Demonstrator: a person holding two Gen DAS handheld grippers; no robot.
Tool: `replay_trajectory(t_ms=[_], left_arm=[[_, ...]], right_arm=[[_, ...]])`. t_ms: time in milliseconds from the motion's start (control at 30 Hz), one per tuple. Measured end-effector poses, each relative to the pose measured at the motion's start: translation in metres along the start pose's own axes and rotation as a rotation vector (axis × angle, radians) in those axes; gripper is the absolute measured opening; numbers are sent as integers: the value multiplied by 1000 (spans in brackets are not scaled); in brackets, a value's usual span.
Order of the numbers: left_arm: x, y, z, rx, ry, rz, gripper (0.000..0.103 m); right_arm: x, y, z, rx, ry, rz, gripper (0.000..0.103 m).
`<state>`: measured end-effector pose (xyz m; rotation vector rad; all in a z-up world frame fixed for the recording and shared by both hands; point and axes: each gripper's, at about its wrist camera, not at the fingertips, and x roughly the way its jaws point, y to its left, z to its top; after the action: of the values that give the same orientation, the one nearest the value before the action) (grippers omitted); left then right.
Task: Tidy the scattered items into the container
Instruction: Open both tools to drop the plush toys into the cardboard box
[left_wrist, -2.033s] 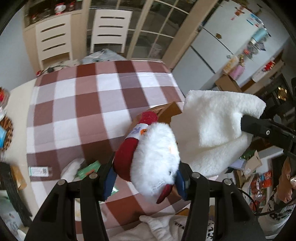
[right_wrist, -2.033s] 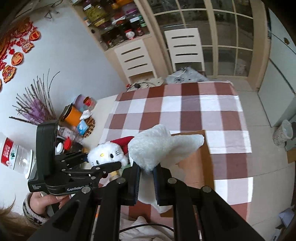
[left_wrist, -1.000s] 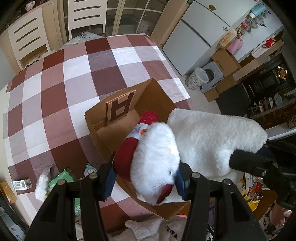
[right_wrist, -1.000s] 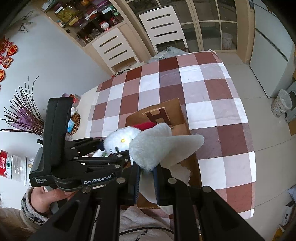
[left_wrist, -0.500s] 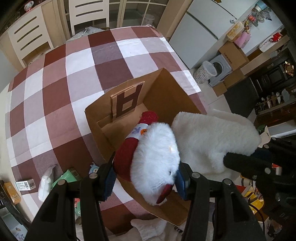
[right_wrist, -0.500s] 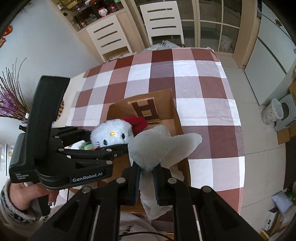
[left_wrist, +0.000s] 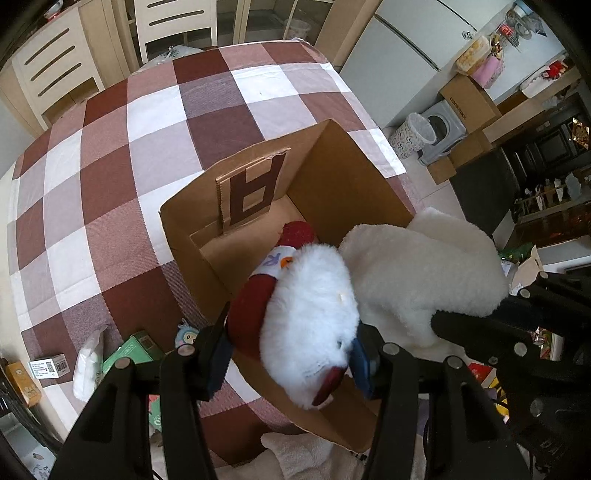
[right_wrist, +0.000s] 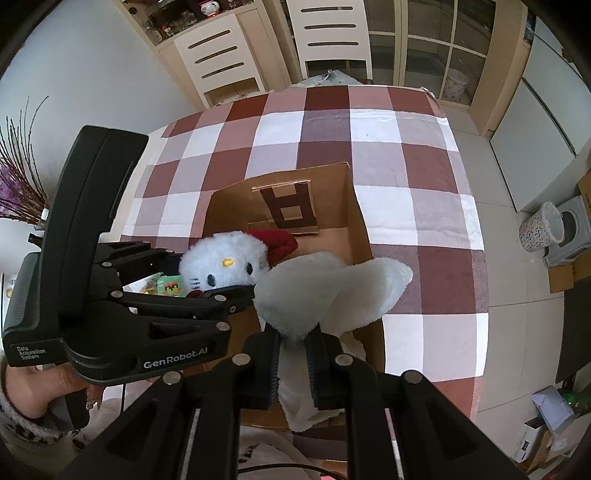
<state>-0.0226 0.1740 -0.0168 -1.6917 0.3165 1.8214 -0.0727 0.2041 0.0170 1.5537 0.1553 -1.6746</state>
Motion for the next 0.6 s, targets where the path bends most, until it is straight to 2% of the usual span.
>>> replay_trajectory(t_ms=[433,500,567,600], left_arm=[[0,-2,-1,8,4,6,56],[-1,-3,-1,12,0,6,62],[-3,-5,-1,19,-8,22,79],[-5,-6,-2,25,-16,37,80]], right_arm=[[0,0,-2,19,-4,0,16],[-1,-1,-2,21,-8,-5,18],[-3,-2,-2,23,-12,-13,23],[-4,-2,-2,22,-14,-21,28]])
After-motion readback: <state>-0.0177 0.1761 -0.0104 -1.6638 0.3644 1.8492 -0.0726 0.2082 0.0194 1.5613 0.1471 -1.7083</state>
